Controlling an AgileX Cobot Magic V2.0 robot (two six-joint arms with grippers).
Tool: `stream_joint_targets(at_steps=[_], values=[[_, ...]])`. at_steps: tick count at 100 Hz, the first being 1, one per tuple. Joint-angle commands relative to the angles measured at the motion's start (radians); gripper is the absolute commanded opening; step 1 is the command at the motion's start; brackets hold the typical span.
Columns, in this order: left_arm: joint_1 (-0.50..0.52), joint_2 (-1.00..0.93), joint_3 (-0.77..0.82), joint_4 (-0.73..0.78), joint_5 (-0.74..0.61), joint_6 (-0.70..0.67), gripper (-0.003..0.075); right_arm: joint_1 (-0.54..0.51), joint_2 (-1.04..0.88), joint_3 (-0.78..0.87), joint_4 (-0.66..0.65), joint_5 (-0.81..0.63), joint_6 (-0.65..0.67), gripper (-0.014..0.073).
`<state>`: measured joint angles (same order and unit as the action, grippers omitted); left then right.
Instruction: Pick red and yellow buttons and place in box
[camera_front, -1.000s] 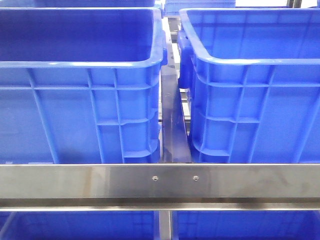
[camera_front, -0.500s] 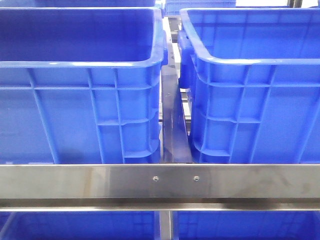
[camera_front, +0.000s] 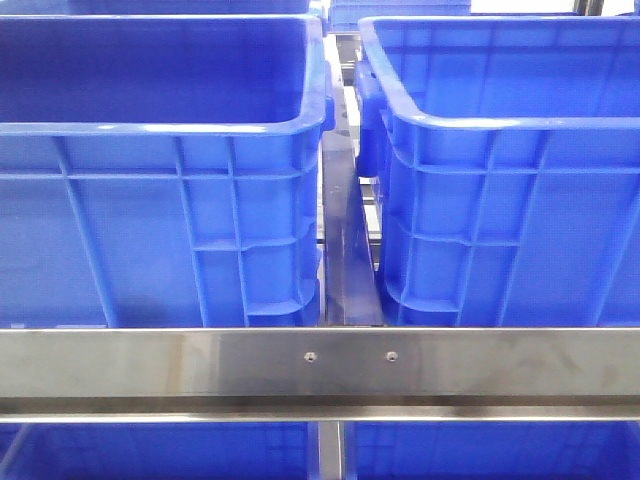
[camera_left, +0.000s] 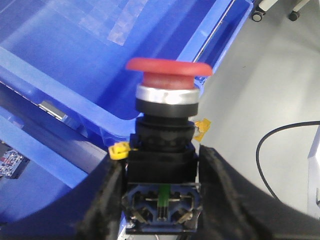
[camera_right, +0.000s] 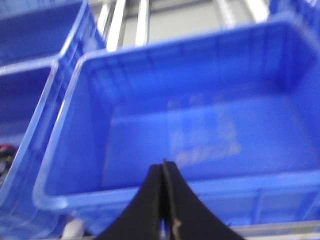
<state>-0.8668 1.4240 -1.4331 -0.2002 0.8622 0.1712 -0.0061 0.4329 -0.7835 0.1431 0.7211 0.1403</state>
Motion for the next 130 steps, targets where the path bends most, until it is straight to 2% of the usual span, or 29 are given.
stream_joint_targets(at_steps=[1,15,22,29,51,60,69,102,130], values=[[-0.007,-0.039,-0.031,-0.013,-0.066,0.0,-0.0019,0.001,0.055,-0.038,0.055,-0.033,0.0,-0.0068],[-0.007,-0.039,-0.031,-0.013,-0.066,0.0,-0.0019,0.001,0.1,-0.038,0.105,-0.012,0.0,-0.0062],[-0.007,-0.039,-0.031,-0.013,-0.066,0.0,-0.0019,0.001,0.114,-0.038,0.136,-0.003,0.0,-0.0027],[-0.007,-0.039,-0.031,-0.013,-0.066,0.0,-0.0019,0.001,0.123,-0.038,0.173,-0.002,0.0,0.0049],[-0.007,-0.039,-0.031,-0.013,-0.064,0.0,-0.0019,0.001,0.126,-0.038,0.271,-0.001,-0.001,0.0382],[-0.007,-0.039,-0.031,-0.013,-0.064,0.0,-0.0019,0.001,0.126,-0.038,0.317,-0.004,-0.024,0.045],[-0.007,-0.039,-0.031,-0.013,-0.064,0.0,-0.0019,0.001,0.134,-0.038,0.399,-0.007,-0.089,0.0458],[-0.007,-0.039,-0.031,-0.013,-0.062,0.0,-0.0019,0.001,0.284,-0.038,0.906,0.007,-0.476,0.0458],[-0.007,-0.039,-0.031,-0.013,-0.058,0.0,-0.0019,0.001,0.47,-0.038,1.157,0.11,-0.687,0.0458]])
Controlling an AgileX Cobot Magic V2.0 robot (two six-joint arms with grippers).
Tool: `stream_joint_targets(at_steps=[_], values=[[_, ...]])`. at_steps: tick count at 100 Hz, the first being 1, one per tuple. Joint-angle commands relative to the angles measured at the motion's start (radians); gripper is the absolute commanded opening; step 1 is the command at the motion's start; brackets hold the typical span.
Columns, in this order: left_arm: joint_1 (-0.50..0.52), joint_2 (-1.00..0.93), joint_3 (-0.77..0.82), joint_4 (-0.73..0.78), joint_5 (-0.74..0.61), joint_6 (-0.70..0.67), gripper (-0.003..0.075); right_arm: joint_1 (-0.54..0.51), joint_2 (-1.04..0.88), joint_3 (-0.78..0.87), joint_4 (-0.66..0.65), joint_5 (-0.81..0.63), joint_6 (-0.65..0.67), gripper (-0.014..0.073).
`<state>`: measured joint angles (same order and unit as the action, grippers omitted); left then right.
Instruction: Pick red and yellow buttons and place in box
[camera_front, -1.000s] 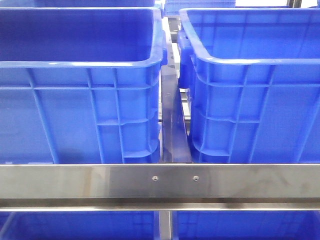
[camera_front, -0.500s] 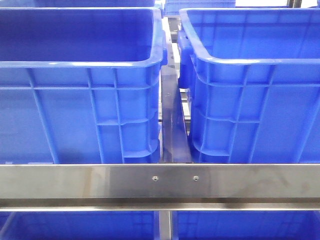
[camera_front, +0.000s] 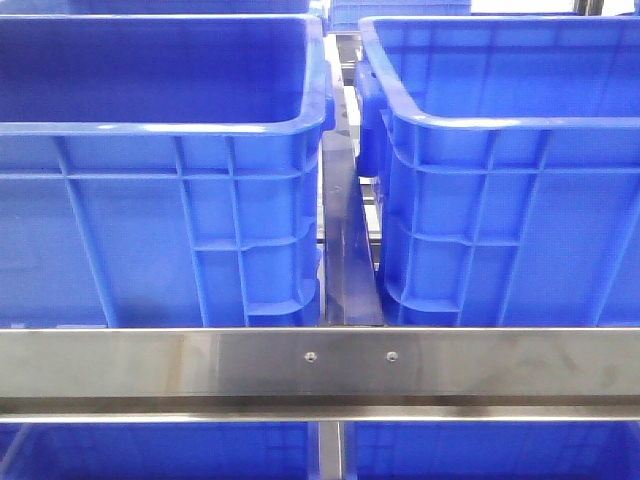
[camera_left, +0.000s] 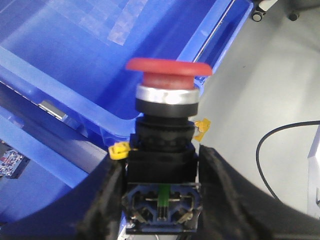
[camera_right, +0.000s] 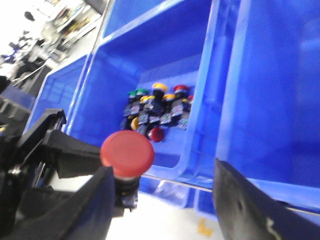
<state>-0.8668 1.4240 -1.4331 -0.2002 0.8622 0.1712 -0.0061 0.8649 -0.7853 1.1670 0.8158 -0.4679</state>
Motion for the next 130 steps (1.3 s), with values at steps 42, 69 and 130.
stream_joint_targets(at_steps=[42,69,130], values=[[-0.007,-0.039,-0.031,-0.013,-0.058,0.0,-0.0019,0.002,0.125,-0.036,0.233,0.093,-0.184,0.0458],[-0.007,-0.039,-0.031,-0.017,-0.058,0.0,-0.0019,0.002,0.125,-0.036,0.269,0.122,-0.214,0.0496],[-0.007,-0.039,-0.031,-0.017,-0.056,0.0,-0.0019,0.154,0.206,-0.038,0.35,0.078,-0.282,0.051]])
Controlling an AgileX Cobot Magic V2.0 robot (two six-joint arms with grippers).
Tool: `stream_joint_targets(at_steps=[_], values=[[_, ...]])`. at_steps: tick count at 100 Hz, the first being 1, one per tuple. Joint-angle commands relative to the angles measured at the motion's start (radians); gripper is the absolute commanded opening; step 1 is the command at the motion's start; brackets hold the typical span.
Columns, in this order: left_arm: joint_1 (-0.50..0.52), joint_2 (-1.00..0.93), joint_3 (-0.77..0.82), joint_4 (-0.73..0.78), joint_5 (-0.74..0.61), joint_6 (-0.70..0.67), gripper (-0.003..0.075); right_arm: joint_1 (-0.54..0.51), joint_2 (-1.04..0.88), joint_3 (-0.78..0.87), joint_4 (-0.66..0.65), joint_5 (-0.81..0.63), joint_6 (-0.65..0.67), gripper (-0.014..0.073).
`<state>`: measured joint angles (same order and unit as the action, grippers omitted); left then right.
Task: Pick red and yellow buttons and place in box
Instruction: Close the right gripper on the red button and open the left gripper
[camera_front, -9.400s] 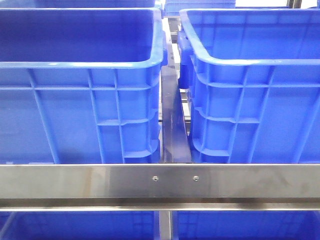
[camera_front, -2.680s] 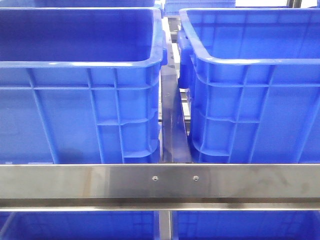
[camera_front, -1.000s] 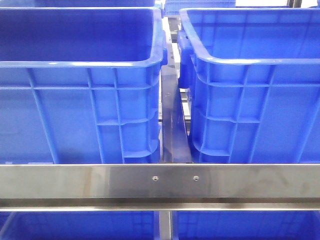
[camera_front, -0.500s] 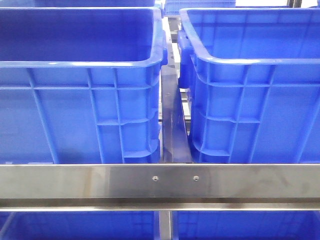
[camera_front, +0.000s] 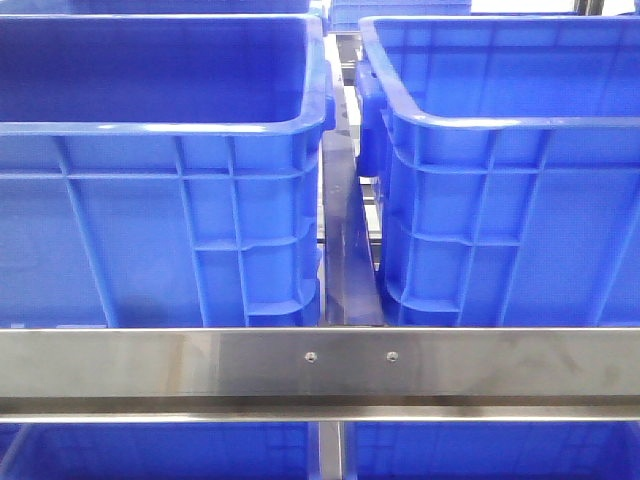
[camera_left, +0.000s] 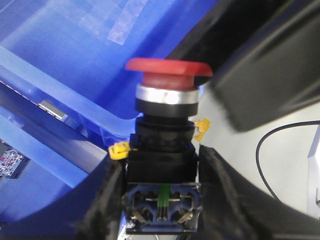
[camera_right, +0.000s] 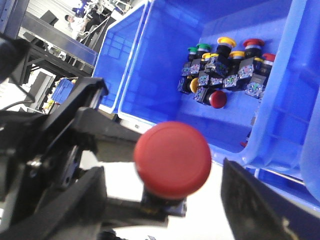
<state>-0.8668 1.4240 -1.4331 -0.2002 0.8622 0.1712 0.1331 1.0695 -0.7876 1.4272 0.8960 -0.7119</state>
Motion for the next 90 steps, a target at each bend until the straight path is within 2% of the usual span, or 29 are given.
stream_joint_targets(at_steps=[1,16,43,62,71,86,90], values=[[-0.007,-0.039,-0.031,-0.017,-0.056,0.0,-0.0019,0.016,0.005,-0.036,0.095,-0.002,-0.042,0.051],[-0.007,-0.039,-0.031,-0.017,-0.056,0.0,-0.0019,0.022,0.027,-0.049,0.115,-0.003,-0.064,0.0465],[-0.007,-0.039,-0.031,-0.017,-0.056,0.0,-0.0019,0.022,0.042,-0.063,0.118,0.007,-0.064,0.0157],[-0.007,-0.039,-0.031,-0.017,-0.058,0.0,-0.0008,0.022,0.042,-0.063,0.118,0.008,-0.064,0.0141],[-0.007,-0.039,-0.031,-0.017,-0.058,0.0,0.0089,0.022,0.042,-0.063,0.118,0.008,-0.064,0.0141],[-0.007,-0.039,-0.031,-0.017,-0.061,-0.007,0.039,0.022,0.042,-0.063,0.117,0.008,-0.065,0.0141],[-0.007,-0.039,-0.031,-0.017,-0.063,-0.007,0.045,0.022,0.042,-0.063,0.117,0.008,-0.066,0.0141]])
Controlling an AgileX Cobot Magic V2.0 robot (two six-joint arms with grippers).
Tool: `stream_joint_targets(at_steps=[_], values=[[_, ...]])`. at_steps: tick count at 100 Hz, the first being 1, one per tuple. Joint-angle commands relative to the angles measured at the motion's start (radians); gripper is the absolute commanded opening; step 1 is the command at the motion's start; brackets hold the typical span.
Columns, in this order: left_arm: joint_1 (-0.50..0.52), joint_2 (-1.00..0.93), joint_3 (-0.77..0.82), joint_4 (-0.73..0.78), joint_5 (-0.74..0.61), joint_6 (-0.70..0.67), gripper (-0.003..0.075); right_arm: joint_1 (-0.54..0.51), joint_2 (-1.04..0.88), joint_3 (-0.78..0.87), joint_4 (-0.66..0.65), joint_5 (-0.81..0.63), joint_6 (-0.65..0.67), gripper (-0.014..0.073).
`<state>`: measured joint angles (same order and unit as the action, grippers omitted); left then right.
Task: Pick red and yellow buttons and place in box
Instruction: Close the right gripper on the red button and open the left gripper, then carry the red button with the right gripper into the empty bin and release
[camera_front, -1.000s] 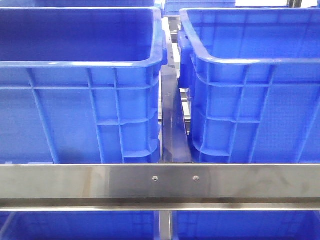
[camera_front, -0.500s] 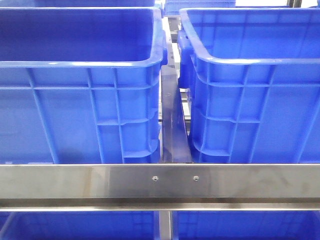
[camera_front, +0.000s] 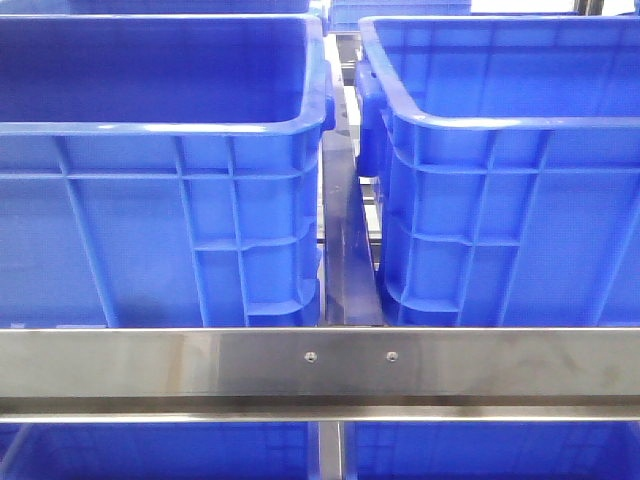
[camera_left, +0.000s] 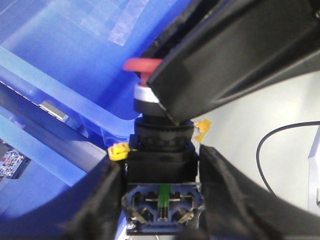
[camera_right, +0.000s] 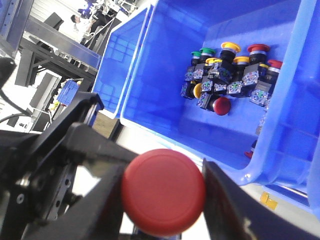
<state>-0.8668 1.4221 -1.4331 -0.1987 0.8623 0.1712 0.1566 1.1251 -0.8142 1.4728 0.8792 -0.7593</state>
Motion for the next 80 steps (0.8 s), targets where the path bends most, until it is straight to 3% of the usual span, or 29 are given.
stream_joint_targets(at_steps=[1,10,41,80], values=[[-0.007,-0.037,-0.031,-0.018,-0.065,-0.009,0.047,-0.003,-0.014,-0.036,0.071,0.025,-0.018,0.0141],[-0.007,-0.038,-0.031,-0.018,-0.069,-0.009,0.0545,-0.003,-0.014,-0.036,0.071,0.013,-0.033,0.0141],[0.041,-0.066,-0.031,-0.012,-0.071,-0.029,0.0548,-0.005,-0.016,-0.038,0.071,-0.124,-0.082,0.0141],[0.323,-0.273,0.18,-0.007,-0.173,-0.085,0.0548,-0.005,-0.016,-0.038,0.071,-0.235,-0.125,0.0141]])
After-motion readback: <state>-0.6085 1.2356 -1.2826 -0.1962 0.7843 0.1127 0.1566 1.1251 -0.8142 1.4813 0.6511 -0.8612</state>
